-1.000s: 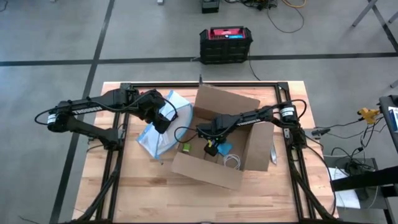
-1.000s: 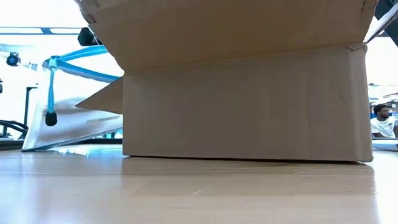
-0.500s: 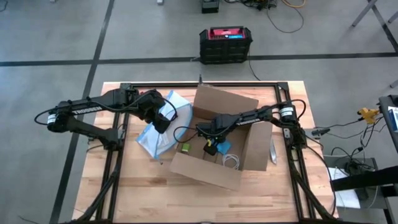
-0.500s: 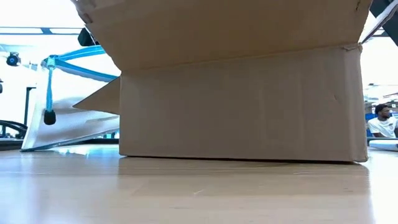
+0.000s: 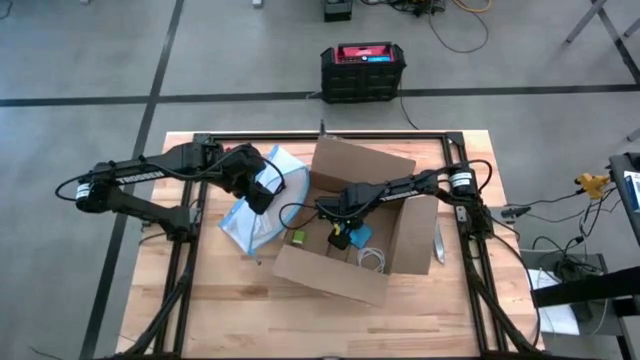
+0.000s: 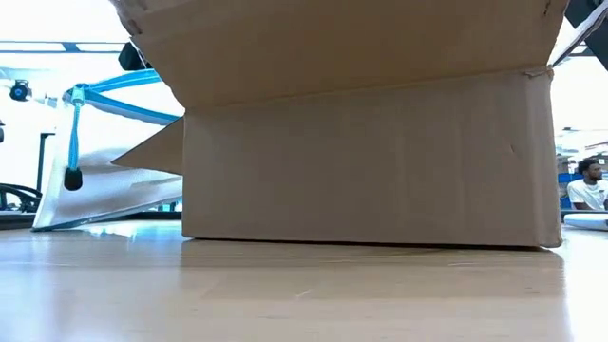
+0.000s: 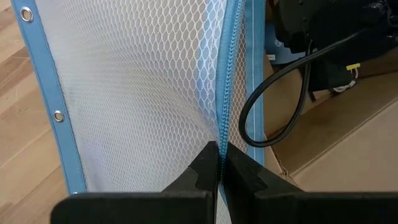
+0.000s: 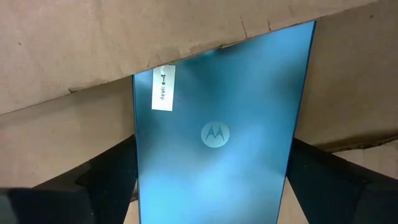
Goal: Unpack boxes
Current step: Put the blue cellphone into the blue zip bag
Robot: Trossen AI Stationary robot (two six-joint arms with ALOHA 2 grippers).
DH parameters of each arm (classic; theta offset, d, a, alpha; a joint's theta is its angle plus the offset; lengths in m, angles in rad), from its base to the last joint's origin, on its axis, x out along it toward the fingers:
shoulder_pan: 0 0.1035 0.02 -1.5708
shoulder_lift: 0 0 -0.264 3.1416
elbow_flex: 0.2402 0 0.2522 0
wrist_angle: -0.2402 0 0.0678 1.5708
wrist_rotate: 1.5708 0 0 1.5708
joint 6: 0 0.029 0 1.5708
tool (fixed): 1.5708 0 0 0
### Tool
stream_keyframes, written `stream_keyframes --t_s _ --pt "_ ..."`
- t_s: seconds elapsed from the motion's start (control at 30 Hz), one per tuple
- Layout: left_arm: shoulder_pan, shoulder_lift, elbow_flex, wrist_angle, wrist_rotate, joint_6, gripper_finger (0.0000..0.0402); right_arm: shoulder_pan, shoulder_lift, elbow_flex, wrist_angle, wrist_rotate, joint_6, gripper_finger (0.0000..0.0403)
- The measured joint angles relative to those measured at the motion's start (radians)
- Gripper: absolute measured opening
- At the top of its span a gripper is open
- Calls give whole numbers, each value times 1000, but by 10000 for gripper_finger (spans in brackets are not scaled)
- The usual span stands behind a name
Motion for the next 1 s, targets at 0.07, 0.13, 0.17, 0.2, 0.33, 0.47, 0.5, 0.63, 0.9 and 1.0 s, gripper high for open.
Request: stream_keyframes --t_s 0.07,0.13,0.17,0.2,0.33,0.47,0.5,0.63,0.9,1.0 --pt "0 0 0 0 0 0 0 0 0 0 0 -1 1 334" --pt "0 0 0 0 0 0 0 0 0 0 0 -1 6 334" --pt "0 0 0 0 0 0 0 0 0 0 0 -1 6 334" --pt "0 0 0 0 0 0 0 0 0 0 0 -2 7 334" --pt "0 0 0 0 0 6 0 1 0 -1 -1 -2 8 334" --pt "0 0 0 0 0 14 0 1 -11 -2 -6 -3 13 334" --pt "0 0 0 0 0 14 0 1 -16 -2 -11 -3 17 334" --pt "0 0 0 0 0 14 0 2 -42 -4 -45 -19 26 334" --pt "0 0 0 0 0 15 0 3 -61 -7 -153 -82 28 333" --pt "0 0 0 0 0 15 0 4 -63 -7 -154 -99 27 331"
